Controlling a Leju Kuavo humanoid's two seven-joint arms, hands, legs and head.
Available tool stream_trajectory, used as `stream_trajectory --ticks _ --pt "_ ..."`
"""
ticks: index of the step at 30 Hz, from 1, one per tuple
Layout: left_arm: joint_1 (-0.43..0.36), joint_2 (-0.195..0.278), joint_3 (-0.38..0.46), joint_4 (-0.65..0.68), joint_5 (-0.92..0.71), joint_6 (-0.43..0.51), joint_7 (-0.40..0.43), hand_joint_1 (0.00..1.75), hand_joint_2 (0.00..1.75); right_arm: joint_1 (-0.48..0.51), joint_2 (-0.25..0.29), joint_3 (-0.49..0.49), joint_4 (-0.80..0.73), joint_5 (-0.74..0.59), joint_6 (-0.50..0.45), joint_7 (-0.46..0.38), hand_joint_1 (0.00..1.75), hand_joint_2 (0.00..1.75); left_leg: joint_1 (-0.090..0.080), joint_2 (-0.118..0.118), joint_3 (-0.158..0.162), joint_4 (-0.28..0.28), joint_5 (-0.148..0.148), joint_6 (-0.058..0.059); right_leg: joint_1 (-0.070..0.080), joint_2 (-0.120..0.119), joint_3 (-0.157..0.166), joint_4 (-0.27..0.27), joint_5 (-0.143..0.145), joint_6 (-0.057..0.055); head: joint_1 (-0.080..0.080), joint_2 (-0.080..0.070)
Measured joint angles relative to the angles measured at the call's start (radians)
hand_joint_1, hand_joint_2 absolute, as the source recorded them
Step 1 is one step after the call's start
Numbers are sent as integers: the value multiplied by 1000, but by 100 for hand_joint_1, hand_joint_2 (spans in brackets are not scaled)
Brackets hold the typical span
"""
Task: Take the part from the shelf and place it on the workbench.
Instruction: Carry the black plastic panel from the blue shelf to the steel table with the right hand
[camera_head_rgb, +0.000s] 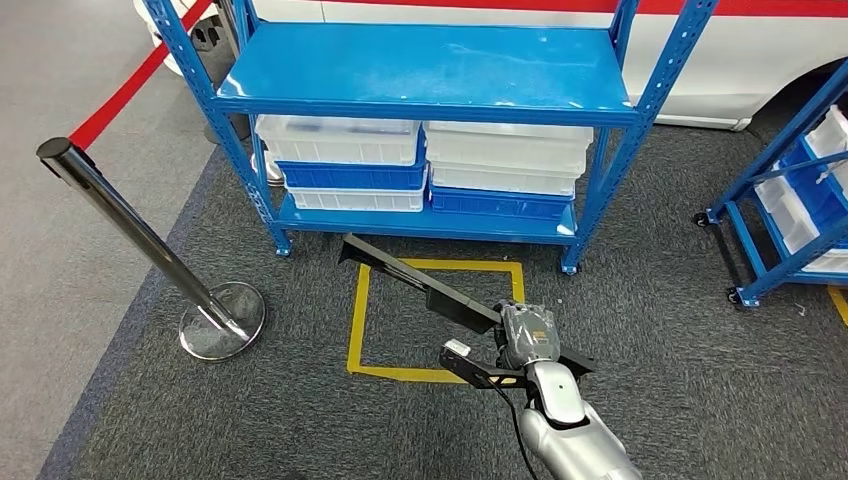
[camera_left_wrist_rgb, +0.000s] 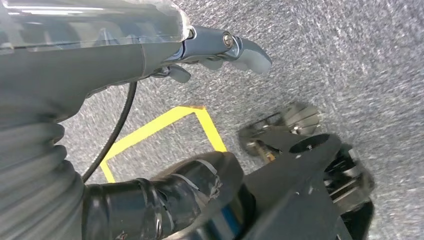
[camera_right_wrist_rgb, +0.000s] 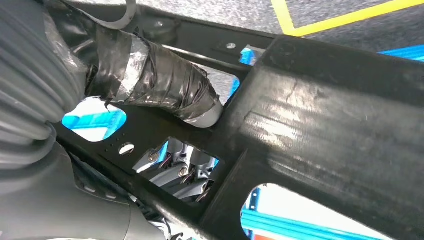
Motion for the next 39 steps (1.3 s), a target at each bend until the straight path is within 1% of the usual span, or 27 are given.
stream_trajectory --ticks 1,2,3,4,6,7,8,11,12,14,16,17,18,19,20,22,24,26,28,29,31,32,33,34,35,37,39 --pt "-1 0 0 0 0 0 -1 0 175 1 0 0 0 1 0 0 175 175 1 3 -29 64 -25 -4 1 -6 -1 0 0 0 0 0" --pt "-1 0 0 0 0 0 -1 0 175 2 0 0 0 3 0 0 175 175 2 5 -48 105 -35 -6 1 -12 -1 0 0 0 0 0" --pt "-1 0 0 0 0 0 -1 0 175 3 0 0 0 5 0 0 175 175 2 8 -49 109 -26 -7 2 -16 -1 1 0 0 0 0" --pt "-1 0 0 0 0 -1 -1 0 175 3 0 0 0 7 0 0 175 175 2 10 -28 72 1 -6 2 -20 0 1 0 0 0 0" --pt "-1 1 -1 0 -1 -1 -1 0 175 3 1 0 0 10 0 0 175 175 0 28 46 -70 65 1 3 -26 2 2 -2 3 0 0" --pt "-1 1 -1 0 -1 -1 0 0 175 2 1 0 0 11 0 1 175 175 -3 38 75 -128 84 7 6 -29 2 2 -2 7 0 0" --pt "-2 1 -2 0 -1 -2 -1 0 175 2 1 0 -1 11 1 1 175 175 -6 45 90 -162 91 12 8 -32 2 3 -2 12 1 0" --pt "-1 1 -6 0 -1 -3 -1 0 175 2 1 -1 -1 12 1 2 175 175 -8 34 90 -179 95 29 11 -44 1 1 -1 30 1 0" --pt "0 1 -8 0 -1 -3 -1 0 175 1 1 -1 -1 12 1 2 175 175 -6 29 91 -183 99 37 10 -40 -1 9 -10 35 1 0" --pt "0 1 -10 0 -1 -3 -1 0 175 0 1 -2 -2 12 1 2 175 175 -2 19 92 -190 107 49 7 -21 -32 80 -59 41 1 0" --pt "-1 1 -13 0 -1 -4 -1 0 175 2 0 -2 -1 12 1 2 175 175 -3 7 88 -189 109 54 5 -7 -92 212 -125 42 2 0" --pt "0 1 -14 0 -1 -4 -1 0 175 4 0 -2 -1 12 1 2 175 175 -4 -1 86 -188 109 54 5 -5 -116 263 -139 42 2 0" --pt "0 1 -14 0 -1 -4 -1 0 175 6 0 -2 0 12 2 2 175 175 -4 -9 85 -185 109 54 5 -4 -125 282 -136 42 2 0" --pt "0 1 -15 0 -1 -4 -1 0 175 6 -1 -2 0 12 2 2 175 175 -4 -18 84 -182 108 53 4 -2 -113 257 -111 41 2 0" --pt "0 0 -15 0 -1 -4 -1 0 175 6 -1 -2 0 12 2 2 175 175 -4 -27 84 -178 107 51 4 4 -83 197 -74 39 2 0" --pt "-1 0 -16 0 -1 -4 -1 0 175 4 -2 -2 0 12 1 2 175 175 -5 -45 78 -167 103 44 2 41 -21 69 -23 34 2 0" --pt "-2 0 -17 0 -1 -4 -2 0 175 5 -3 -2 0 12 1 2 175 175 -4 -60 69 -160 103 33 3 60 -3 24 -17 32 1 0" --pt "-1 0 -17 0 -1 -4 -2 0 175 6 -3 -2 -1 12 1 2 175 175 -2 -74 63 -161 107 21 4 41 -3 20 -14 24 1 0" --pt "1 1 -18 0 -1 -3 -1 0 175 3 -3 -2 -1 12 1 2 175 175 -2 -59 50 -138 90 10 1 23 0 12 -8 11 0 0" --pt "0 2 -18 0 -1 -3 -2 0 175 2 -3 -3 -2 12 1 2 175 175 -2 -41 31 -98 66 6 -1 12 2 7 -6 5 0 0" --pt "-2 2 -18 0 -1 -2 -2 0 175 2 -3 -3 -2 12 2 2 175 175 -1 -6 -26 26 3 -2 2 -10 2 6 -5 -1 -1 0" --pt "-4 2 -18 0 -1 -2 -2 0 175 3 -3 -3 -2 12 2 2 175 175 0 2 -53 84 -18 -5 4 -22 1 6 -6 -2 -1 0" --pt "-4 2 -18 0 -1 -2 -2 0 175 4 -3 -3 -2 12 2 2 175 175 0 6 -66 111 -23 -6 6 -34 1 7 -7 -3 -1 0" --pt "-4 2 -18 0 -1 -2 -2 0 175 4 -3 -3 -2 12 2 2 175 175 0 9 -60 103 -9 -5 7 -45 1 7 -8 -3 -1 0" --pt "-3 2 -18 0 -1 -2 -2 0 175 4 -3 -2 -2 12 2 2 175 175 -1 14 -35 59 19 -2 8 -56 3 7 -9 -2 -1 0" --pt "-2 3 -18 0 -2 -2 -1 0 175 3 -2 -2 -2 12 1 2 175 175 -8 51 41 -83 76 11 12 -75 7 7 -12 2 -1 0" --pt "-5 4 -18 0 -2 -1 -2 0 175 2 -2 -3 -2 12 1 1 175 175 -18 78 81 -165 98 25 16 -94 11 6 -15 10 -1 0"
